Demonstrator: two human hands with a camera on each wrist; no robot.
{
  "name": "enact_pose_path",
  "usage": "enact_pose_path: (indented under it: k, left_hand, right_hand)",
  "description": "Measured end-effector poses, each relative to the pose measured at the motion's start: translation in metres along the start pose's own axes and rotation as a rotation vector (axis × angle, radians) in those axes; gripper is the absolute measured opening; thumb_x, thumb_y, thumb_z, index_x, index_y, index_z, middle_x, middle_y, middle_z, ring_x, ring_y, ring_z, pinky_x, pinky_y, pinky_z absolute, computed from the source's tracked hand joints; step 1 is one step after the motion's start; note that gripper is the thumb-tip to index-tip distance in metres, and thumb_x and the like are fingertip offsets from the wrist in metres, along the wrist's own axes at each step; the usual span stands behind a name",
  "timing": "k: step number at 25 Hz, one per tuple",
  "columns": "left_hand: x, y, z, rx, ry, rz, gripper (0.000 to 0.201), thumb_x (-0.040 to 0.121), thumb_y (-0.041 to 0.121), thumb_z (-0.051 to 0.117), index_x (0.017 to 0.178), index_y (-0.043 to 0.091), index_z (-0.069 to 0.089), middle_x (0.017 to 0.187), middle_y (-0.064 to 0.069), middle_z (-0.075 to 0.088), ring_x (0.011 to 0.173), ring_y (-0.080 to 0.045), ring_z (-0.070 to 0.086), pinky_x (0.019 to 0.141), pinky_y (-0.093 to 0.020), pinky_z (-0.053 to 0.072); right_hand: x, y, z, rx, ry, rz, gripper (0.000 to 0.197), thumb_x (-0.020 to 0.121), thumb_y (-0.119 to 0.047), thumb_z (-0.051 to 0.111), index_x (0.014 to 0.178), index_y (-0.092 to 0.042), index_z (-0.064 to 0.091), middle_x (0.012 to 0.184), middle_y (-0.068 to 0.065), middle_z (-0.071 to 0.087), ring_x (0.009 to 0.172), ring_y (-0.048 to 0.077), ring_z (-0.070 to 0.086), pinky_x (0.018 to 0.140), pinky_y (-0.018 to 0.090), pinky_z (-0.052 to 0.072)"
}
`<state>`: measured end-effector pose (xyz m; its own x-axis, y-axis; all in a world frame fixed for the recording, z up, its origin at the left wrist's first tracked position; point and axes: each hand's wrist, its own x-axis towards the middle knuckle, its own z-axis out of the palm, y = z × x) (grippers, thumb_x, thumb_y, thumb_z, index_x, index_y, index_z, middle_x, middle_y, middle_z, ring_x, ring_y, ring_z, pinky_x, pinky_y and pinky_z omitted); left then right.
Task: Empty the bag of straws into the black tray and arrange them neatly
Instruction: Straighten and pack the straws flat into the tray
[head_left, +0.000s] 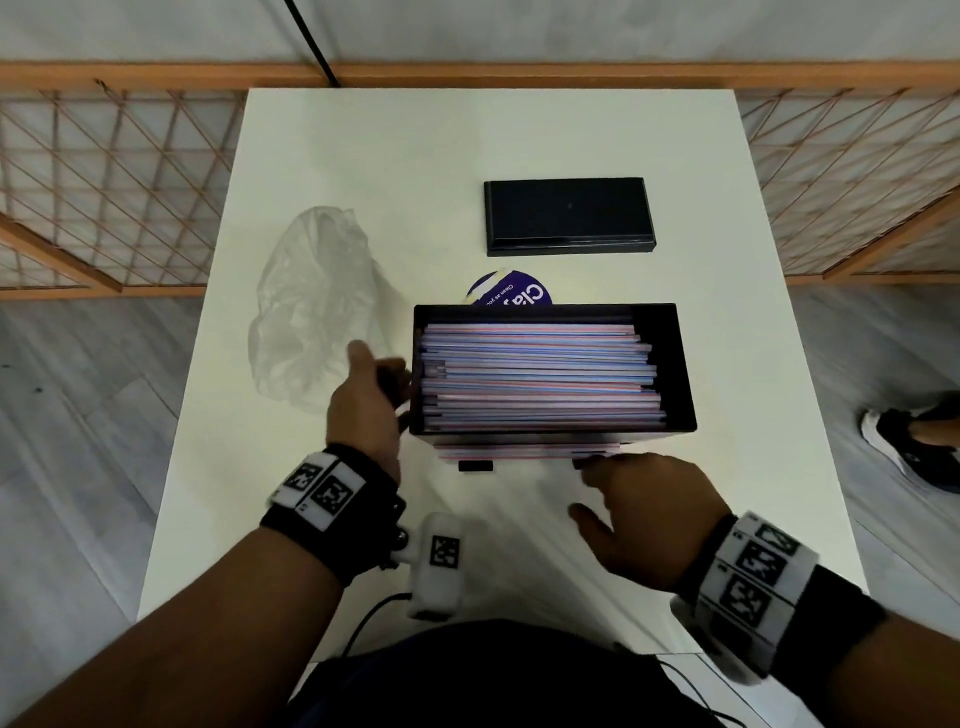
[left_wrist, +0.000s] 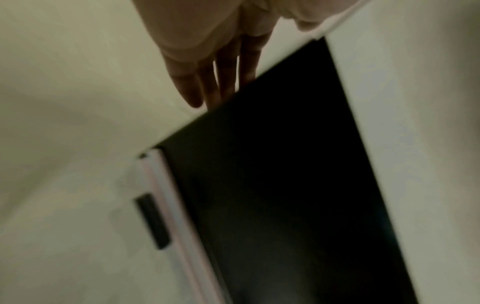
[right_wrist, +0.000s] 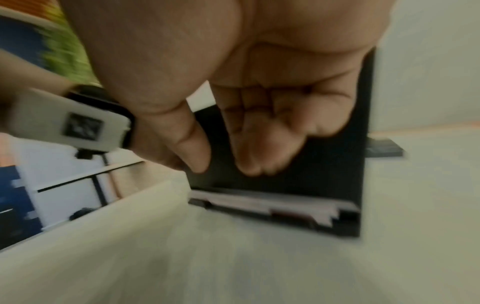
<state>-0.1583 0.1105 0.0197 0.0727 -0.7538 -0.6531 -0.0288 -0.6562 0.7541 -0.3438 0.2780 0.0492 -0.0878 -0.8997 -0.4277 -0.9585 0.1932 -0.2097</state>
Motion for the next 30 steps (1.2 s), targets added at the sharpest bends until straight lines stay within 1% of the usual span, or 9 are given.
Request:
enact_pose_path:
  k: [2, 5, 9, 12, 18, 23, 26, 28, 30]
  left_hand:
    - [0.001, -0.01, -0.014, 0.054, 0.038, -0.128, 0.037, 0.104, 0.027, 0.046, 0.105, -0.002, 0.069, 0.107, -0.025, 0.073, 0.078, -0.029, 0.068, 0.071, -0.034, 0.054]
    - [-0.005, -0.026, -0.02, 0.224, -0.05, -0.219, 0.018, 0.095, -0.008, 0.049, 0.091, -0.006, 0.066, 0.081, -0.022, 0.067, 0.059, -0.021, 0.066, 0.059, -0.028, 0.057]
    - [-0.011, -0.038, -0.012, 0.389, -0.233, -0.221, 0.025, 0.093, -0.014, 0.052, 0.078, 0.004, 0.058, 0.085, -0.016, 0.062, 0.077, -0.028, 0.063, 0.079, -0.04, 0.058]
    - [-0.012, -0.041, -0.01, 0.321, -0.179, -0.205, 0.022, 0.093, -0.013, 0.055, 0.073, -0.004, 0.06, 0.078, -0.02, 0.061, 0.066, -0.028, 0.061, 0.054, -0.025, 0.058]
    - [-0.013, -0.041, -0.013, 0.173, -0.086, -0.199, 0.018, 0.088, -0.012, 0.067, 0.071, -0.008, 0.065, 0.071, -0.021, 0.068, 0.052, -0.025, 0.07, 0.055, -0.028, 0.063]
    - [-0.021, -0.032, -0.012, 0.054, -0.119, -0.292, 0.008, 0.083, -0.015, 0.07, 0.079, -0.01, 0.065, 0.063, -0.018, 0.072, 0.05, -0.023, 0.072, 0.053, -0.026, 0.062]
    - [-0.025, -0.026, -0.02, 0.082, -0.163, -0.305, 0.007, 0.081, -0.014, 0.072, 0.078, -0.009, 0.067, 0.061, -0.017, 0.072, 0.052, -0.024, 0.072, 0.055, -0.027, 0.063]
    - [-0.027, -0.019, -0.029, 0.115, -0.216, -0.298, 0.011, 0.081, -0.015, 0.07, 0.072, -0.008, 0.069, 0.064, -0.02, 0.071, 0.053, -0.025, 0.072, 0.058, -0.027, 0.063]
    - [-0.031, -0.011, -0.038, 0.165, -0.31, -0.28, 0.021, 0.081, -0.016, 0.068, 0.064, -0.004, 0.072, 0.065, -0.021, 0.07, 0.052, -0.024, 0.071, 0.054, -0.024, 0.061]
  right_hand:
    - [-0.001, 0.029, 0.022, 0.06, -0.172, 0.284, 0.043, 0.084, -0.055, 0.05, 0.106, -0.018, 0.055, 0.096, 0.0, 0.07, 0.098, 0.025, 0.066, 0.077, 0.035, 0.055]
    - [0.001, 0.049, 0.04, 0.305, -0.172, 0.483, 0.052, 0.082, -0.047, 0.063, 0.12, -0.014, 0.051, 0.121, 0.002, 0.066, 0.111, 0.024, 0.062, 0.089, 0.033, 0.051]
    - [0.015, 0.037, 0.046, 0.59, -0.18, 0.451, 0.07, 0.081, -0.029, 0.068, 0.144, -0.024, 0.038, 0.14, -0.003, 0.054, 0.115, 0.017, 0.061, 0.096, 0.033, 0.049]
    - [0.02, 0.034, 0.05, 0.697, -0.127, 0.46, 0.06, 0.078, -0.024, 0.067, 0.135, -0.032, 0.05, 0.131, -0.007, 0.058, 0.11, 0.013, 0.063, 0.091, 0.03, 0.05]
    - [0.019, 0.034, 0.05, 0.58, 0.005, 0.436, 0.005, 0.083, -0.017, 0.062, 0.087, -0.014, 0.059, 0.088, 0.002, 0.069, 0.085, 0.027, 0.064, 0.08, 0.035, 0.052]
    - [0.018, 0.04, 0.035, 0.517, -0.035, 0.508, 0.024, 0.085, -0.031, 0.061, 0.072, -0.011, 0.057, 0.068, -0.003, 0.062, 0.071, 0.022, 0.057, 0.061, 0.024, 0.041]
    - [0.007, 0.037, 0.016, 0.243, -0.085, 0.487, 0.037, 0.08, -0.054, 0.06, 0.075, -0.018, 0.058, 0.076, -0.004, 0.067, 0.078, 0.018, 0.064, 0.066, 0.025, 0.05]
    - [-0.005, 0.026, -0.004, -0.009, 0.106, 0.349, 0.038, 0.076, -0.061, 0.059, 0.081, -0.023, 0.059, 0.078, -0.003, 0.068, 0.075, 0.025, 0.067, 0.063, 0.03, 0.053]
    - [-0.016, 0.008, -0.022, -0.012, 0.351, 0.083, 0.038, 0.073, -0.06, 0.062, 0.075, -0.022, 0.06, 0.07, -0.002, 0.062, 0.063, 0.027, 0.063, 0.055, 0.03, 0.048]
